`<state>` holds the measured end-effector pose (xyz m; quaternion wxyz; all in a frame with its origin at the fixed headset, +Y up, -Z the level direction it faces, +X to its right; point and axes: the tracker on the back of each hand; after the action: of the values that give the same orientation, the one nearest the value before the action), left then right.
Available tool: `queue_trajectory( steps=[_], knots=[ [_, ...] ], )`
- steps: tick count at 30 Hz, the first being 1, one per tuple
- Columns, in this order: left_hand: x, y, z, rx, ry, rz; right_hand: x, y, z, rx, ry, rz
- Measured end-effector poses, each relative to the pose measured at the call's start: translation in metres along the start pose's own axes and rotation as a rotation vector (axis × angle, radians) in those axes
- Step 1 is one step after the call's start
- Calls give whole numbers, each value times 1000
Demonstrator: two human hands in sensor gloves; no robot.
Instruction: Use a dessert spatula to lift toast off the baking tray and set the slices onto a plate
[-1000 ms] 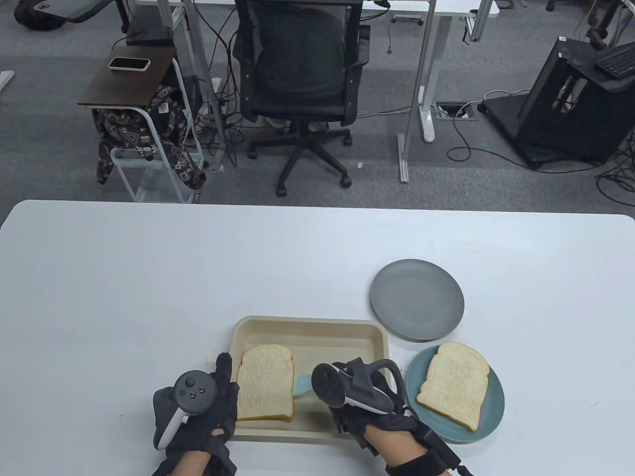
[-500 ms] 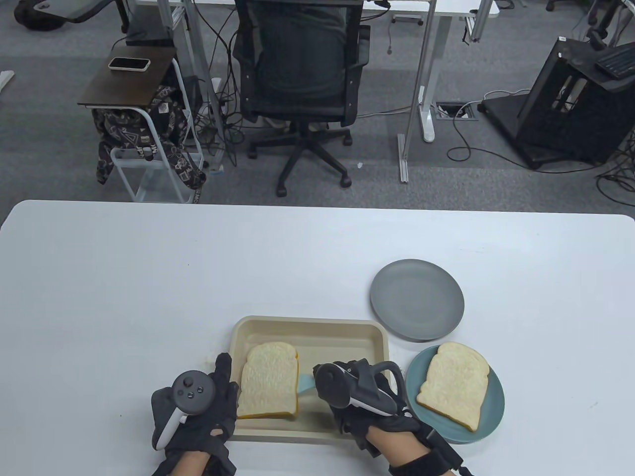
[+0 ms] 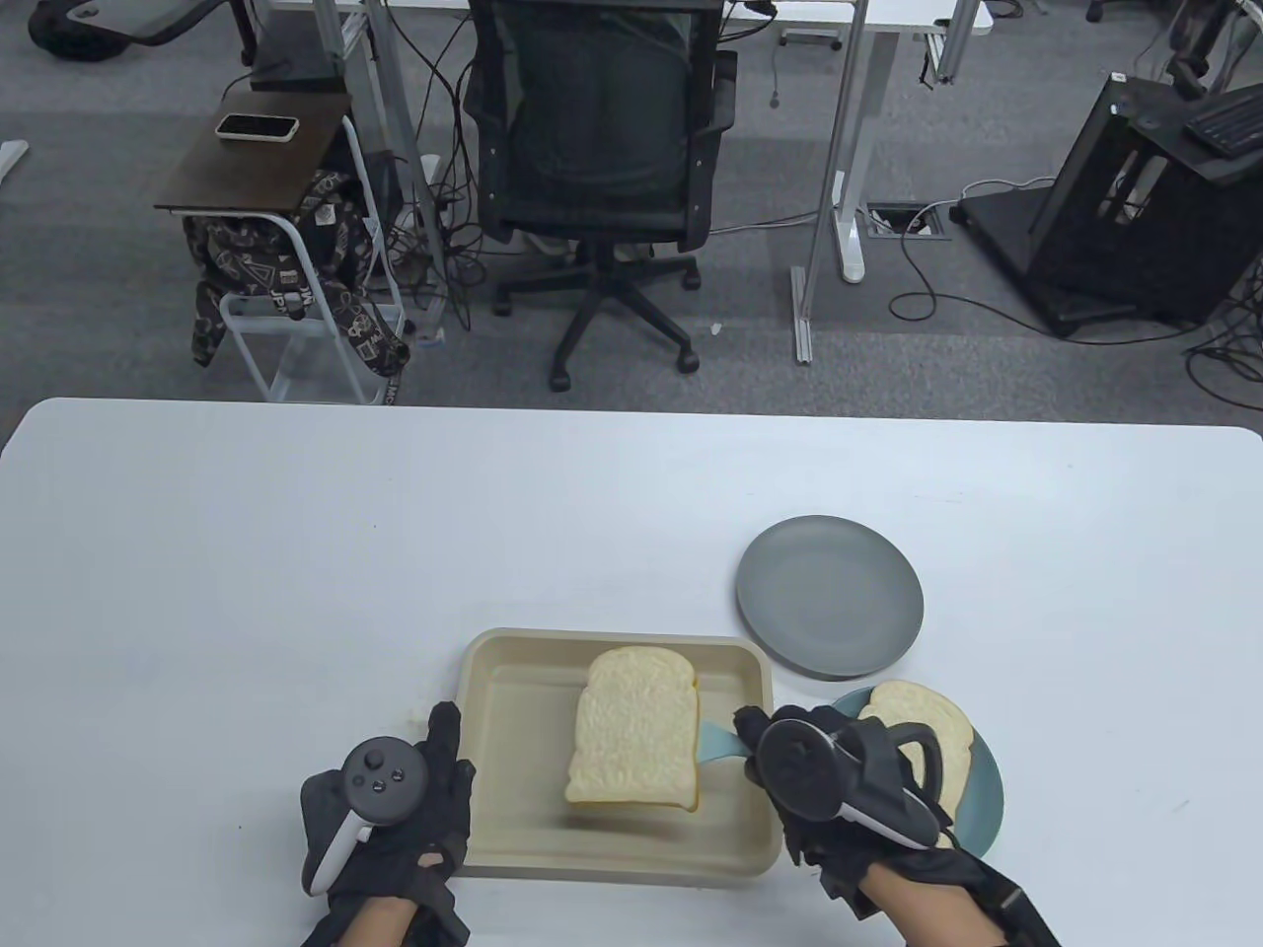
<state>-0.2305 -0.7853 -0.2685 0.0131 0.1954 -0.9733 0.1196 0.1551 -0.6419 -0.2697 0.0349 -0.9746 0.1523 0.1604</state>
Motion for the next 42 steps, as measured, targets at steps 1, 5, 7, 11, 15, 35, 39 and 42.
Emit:
queue_trajectory(
  steps=[1, 5, 7, 11, 15, 35, 39, 42],
  knots=[
    [0, 0, 0, 0, 0, 0, 6, -7, -4, 11, 13, -7],
    [0, 0, 0, 0, 0, 0, 37, -33, -21, 40, 84, -23],
    [0, 0, 0, 0, 0, 0, 54, -44, -28, 52, 121, -43],
    [0, 0, 0, 0, 0, 0, 85, -56, -41, 57, 192, -76],
    [0, 0, 0, 0, 0, 0, 112, -60, -56, 65, 273, -96],
    [0, 0, 0, 1, 1, -2, 140, -34, -73, -59, 389, -260],
    [0, 0, 0, 1, 1, -2, 134, -41, -70, -105, 416, -316],
    [0, 0, 0, 1, 1, -2, 132, -47, -71, -128, 439, -337]
  ],
)
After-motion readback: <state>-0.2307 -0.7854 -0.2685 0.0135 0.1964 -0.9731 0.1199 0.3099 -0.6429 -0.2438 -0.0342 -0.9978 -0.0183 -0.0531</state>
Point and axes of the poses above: the tracker on the back of each hand, its own x axis roughly to the little-finger side, its own z axis roughly from the wrist to the fingertips, y = z × x, and after that the axes turned 13 degrees about z, right-handed
